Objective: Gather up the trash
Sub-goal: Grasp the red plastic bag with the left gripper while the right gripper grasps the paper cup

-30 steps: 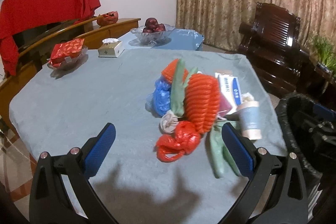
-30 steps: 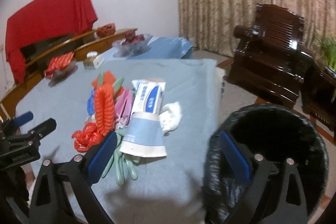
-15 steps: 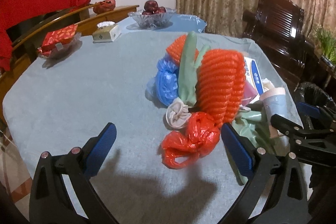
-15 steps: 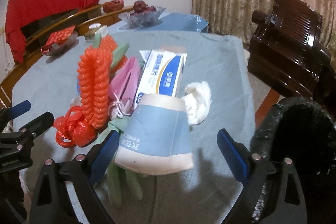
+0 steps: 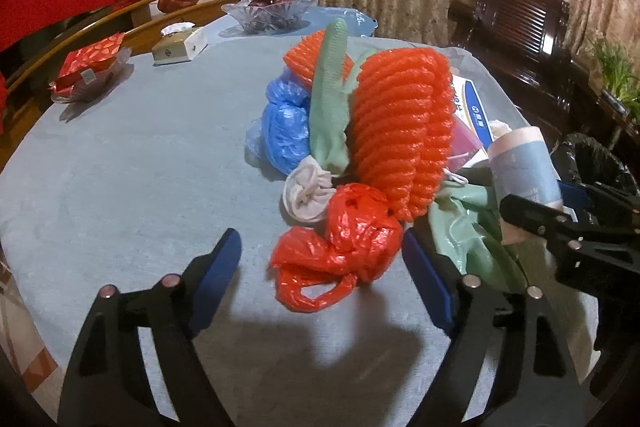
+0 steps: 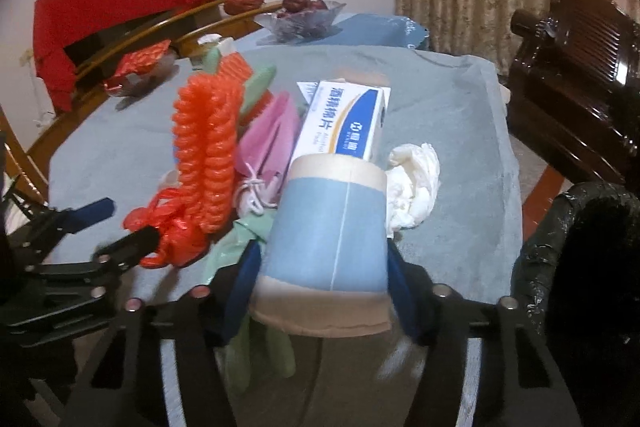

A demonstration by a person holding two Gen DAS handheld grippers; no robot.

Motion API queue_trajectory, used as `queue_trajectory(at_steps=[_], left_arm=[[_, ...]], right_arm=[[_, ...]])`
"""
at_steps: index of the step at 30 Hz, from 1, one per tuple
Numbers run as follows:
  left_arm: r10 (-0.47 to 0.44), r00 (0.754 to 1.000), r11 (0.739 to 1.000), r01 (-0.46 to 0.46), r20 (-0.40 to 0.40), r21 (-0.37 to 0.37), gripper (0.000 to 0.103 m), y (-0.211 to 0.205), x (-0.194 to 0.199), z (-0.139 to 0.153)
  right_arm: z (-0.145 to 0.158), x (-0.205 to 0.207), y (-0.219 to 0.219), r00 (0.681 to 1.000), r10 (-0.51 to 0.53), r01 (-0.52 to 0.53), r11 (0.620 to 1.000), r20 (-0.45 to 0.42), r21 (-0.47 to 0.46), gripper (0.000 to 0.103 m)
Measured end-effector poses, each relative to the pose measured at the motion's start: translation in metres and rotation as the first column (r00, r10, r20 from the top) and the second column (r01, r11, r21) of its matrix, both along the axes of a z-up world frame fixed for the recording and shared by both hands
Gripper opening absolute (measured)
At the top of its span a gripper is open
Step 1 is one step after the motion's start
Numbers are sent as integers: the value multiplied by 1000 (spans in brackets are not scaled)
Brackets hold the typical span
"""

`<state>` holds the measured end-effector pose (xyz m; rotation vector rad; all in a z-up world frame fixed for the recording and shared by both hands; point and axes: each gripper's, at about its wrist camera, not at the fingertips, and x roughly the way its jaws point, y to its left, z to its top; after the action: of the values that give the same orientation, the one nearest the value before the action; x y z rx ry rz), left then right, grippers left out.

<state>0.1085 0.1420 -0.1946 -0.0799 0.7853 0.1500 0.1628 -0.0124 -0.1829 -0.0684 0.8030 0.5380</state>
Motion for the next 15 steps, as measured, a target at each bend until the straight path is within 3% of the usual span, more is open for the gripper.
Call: queue_trajectory(at_steps=[5, 11, 15], left_arm=[[-7, 1000, 1000, 7, -7, 5, 63, -5, 4, -4], [-5, 1000, 999, 6, -15, 39, 57, -15, 9, -12], [-27, 1000, 999, 27, -9, 42, 39, -18, 11, -13]], right_arm=[[1, -2, -6, 1000, 7, -7, 1000, -8, 14, 54], [0, -5, -5, 1000, 9, -9, 1000, -8, 11, 54], [2, -8, -7, 1000, 17, -17, 1000, -9, 15, 54]])
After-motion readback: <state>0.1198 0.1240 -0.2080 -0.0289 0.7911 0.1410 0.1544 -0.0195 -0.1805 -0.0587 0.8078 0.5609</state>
